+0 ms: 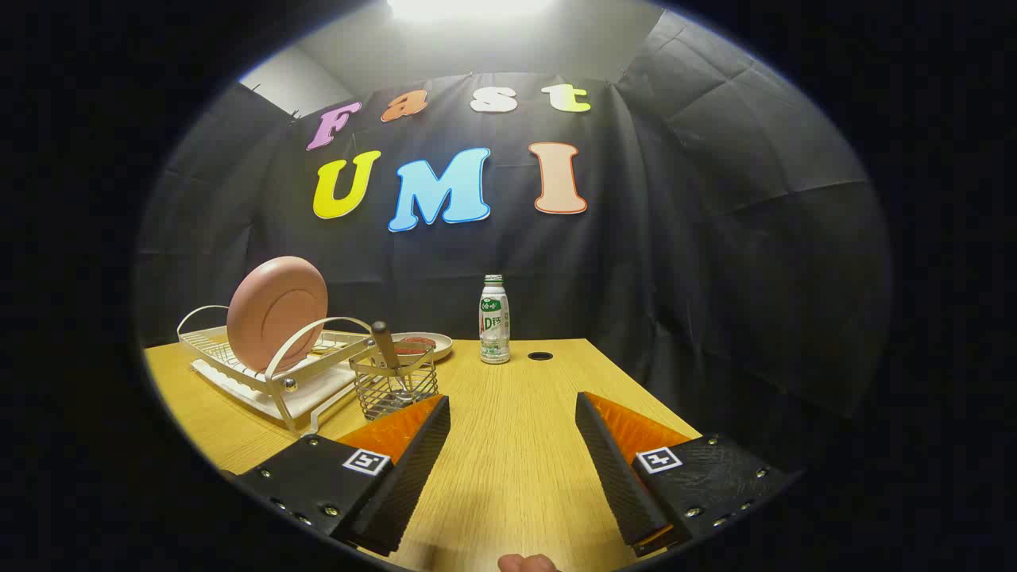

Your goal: Take the plate from the dish rack, then take the spoon from the basket and place it into the plate.

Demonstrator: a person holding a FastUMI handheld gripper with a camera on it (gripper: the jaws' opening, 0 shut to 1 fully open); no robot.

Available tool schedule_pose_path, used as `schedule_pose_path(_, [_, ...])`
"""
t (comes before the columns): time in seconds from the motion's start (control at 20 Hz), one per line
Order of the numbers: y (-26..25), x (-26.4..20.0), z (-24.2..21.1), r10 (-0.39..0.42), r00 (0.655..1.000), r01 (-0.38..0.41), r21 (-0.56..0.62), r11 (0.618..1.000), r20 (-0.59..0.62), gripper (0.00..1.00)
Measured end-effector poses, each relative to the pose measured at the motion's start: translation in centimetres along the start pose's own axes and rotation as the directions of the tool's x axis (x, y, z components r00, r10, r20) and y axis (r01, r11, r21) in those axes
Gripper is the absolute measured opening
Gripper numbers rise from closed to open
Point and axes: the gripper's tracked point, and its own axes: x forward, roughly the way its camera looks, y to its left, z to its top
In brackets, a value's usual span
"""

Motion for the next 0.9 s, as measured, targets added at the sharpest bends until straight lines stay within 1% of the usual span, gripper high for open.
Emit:
schedule_pose_path(0.05, [-0.1,0.5,0.1,-0.001,1.000,0.001,0.003,1.000,0.002,0.97])
schedule_pose_path(0.2, [-0.6,4.4,0.2,-0.015,1.000,0.015,0.032,0.999,-0.014,0.96])
schedule_pose_path(0.4, [-1.5,7.5,2.2,-0.054,0.999,0.053,0.051,0.997,0.007,0.97])
schedule_pose_path(0.5, [-1.6,8.4,4.4,-0.065,0.997,0.063,0.046,0.997,0.030,0.97])
schedule_pose_path(0.6, [-1.7,8.7,6.8,-0.075,0.997,0.074,0.031,0.997,0.023,0.97])
schedule_pose_path(0.7, [-1.6,8.1,9.5,-0.088,0.996,0.088,0.018,0.996,-0.009,0.97])
schedule_pose_path(0.9, [0.9,5.7,16.3,-0.071,0.997,0.071,0.019,0.997,-0.014,0.96])
